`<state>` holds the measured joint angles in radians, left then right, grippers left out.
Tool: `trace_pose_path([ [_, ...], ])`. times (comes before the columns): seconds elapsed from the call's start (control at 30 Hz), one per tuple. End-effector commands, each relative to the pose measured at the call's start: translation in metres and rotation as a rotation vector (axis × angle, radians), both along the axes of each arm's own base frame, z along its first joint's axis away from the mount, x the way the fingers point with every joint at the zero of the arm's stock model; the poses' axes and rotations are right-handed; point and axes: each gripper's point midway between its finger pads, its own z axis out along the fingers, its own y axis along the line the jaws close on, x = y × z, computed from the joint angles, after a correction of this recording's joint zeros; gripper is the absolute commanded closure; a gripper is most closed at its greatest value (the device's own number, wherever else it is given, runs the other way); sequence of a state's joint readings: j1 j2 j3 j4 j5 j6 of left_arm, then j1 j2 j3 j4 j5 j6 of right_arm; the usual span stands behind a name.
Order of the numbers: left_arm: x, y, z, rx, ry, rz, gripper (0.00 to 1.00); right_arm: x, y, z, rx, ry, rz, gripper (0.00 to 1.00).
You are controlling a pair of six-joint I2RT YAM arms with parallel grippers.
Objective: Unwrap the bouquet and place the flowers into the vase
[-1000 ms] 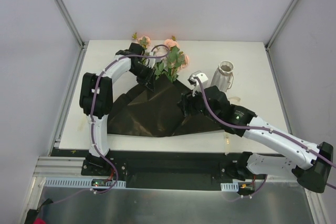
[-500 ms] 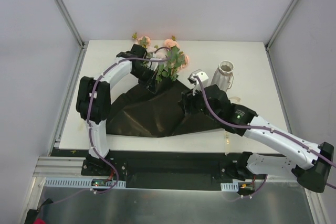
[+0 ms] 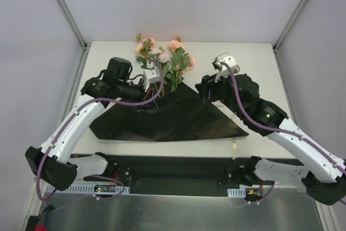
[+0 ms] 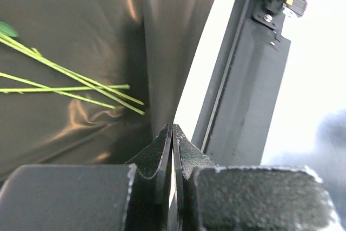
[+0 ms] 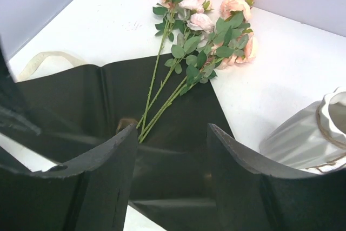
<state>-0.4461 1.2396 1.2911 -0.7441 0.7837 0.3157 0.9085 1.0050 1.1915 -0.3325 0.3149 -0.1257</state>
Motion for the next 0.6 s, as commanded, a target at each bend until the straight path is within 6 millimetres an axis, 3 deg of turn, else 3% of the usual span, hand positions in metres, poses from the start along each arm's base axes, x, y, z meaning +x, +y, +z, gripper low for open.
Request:
trace_pose_path([
  [0.0, -0.060, 0.011, -0.020, -0.015, 0.118, -0.136, 1.00, 0.003, -0.002, 0.008, -0.019, 0.003, 0.000, 0.43],
  [0.17, -0.118, 0.023, -0.020, -0.036, 0.144, -0.278, 0.99, 0.004, 0.019, -0.017, -0.029, 0.099, 0.043, 0.44],
  [0.27, -0.148, 0.028, -0.003, -0.093, 0.067, -0.398, 0.95, 0.002, 0.033, -0.043, -0.043, 0.161, 0.074, 0.45],
  [0.43, -0.188, 0.034, 0.030, -0.230, -0.012, -0.541, 0.83, -0.020, 0.061, -0.101, -0.114, 0.278, 0.147, 0.46],
  [0.5, -0.195, 0.035, 0.035, -0.261, -0.047, -0.571, 0.77, -0.036, 0.073, -0.121, -0.172, 0.303, 0.182, 0.47],
  [0.53, -0.200, 0.037, 0.038, -0.280, -0.056, -0.583, 0.73, -0.043, 0.073, -0.133, -0.200, 0.319, 0.196, 0.47],
  [0.57, -0.202, 0.038, 0.038, -0.284, -0.063, -0.585, 0.47, -0.055, 0.079, -0.140, -0.196, 0.343, 0.217, 0.47],
])
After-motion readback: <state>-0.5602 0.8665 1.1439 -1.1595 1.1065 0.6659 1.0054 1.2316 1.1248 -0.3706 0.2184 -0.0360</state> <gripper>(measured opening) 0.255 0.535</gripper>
